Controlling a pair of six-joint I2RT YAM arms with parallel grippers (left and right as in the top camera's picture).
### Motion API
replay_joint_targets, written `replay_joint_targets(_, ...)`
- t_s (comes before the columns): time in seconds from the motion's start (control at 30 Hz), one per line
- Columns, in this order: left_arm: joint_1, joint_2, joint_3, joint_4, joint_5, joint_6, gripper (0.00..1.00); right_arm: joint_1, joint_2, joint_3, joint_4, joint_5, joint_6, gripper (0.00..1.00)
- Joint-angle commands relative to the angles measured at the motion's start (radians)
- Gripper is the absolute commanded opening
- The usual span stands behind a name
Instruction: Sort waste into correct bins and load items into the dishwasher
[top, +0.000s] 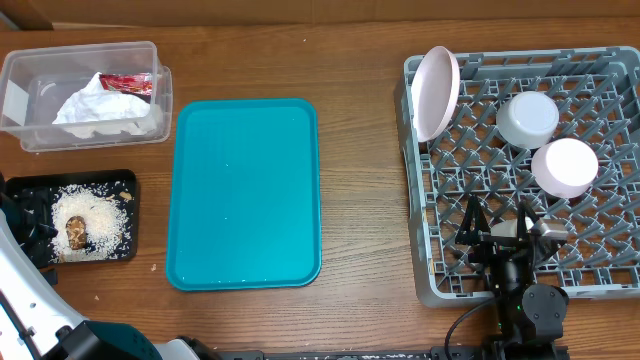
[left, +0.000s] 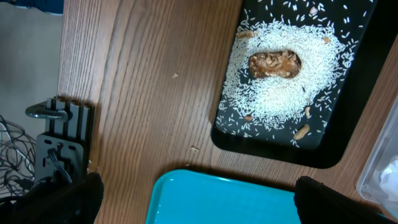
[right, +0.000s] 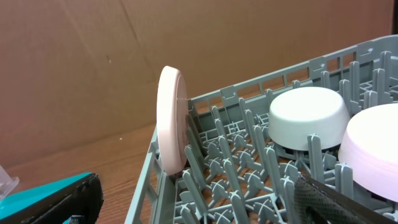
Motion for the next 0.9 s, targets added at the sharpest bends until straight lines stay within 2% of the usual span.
replay_joint_targets(0.0, 0.002, 0.000, -0.003, -0.002, -0.033, -0.017, 1.00, -0.003, -0.012, -0.010, 0.003, -0.002, -0.003, 1.00)
replay_joint_targets(0.17, 0.002, 0.000, -0.003, -0.006, -0.084, 0.013, 1.00, -0.003, -0.012, -0.010, 0.003, -0.002, -0.003, 1.00)
replay_joint_targets(0.4, -0.023, -0.055, -0.020, -0.059, -0.042, 0.081, 1.00, -0.003, -0.012, -0.010, 0.003, -0.002, -0.003, 1.00)
replay_joint_targets(0.5, -0.092, -0.163, -0.105, 0.069, 0.024, 0.166, 1.00, -0.003, -0.012, -0.010, 0.003, -0.002, -0.003, 1.00)
replay_joint_targets(0.63, -0.225, -0.335, -0.277, 0.342, 0.132, 0.243, 1.00, -0.003, -0.012, -0.010, 0.003, -0.002, -0.003, 1.00)
replay_joint_targets(0.87, -0.486, -0.632, -0.596, 0.693, 0.089, 0.249, 1.00, -0.003, -0.012, -0.010, 0.003, -0.002, -0.003, 1.00)
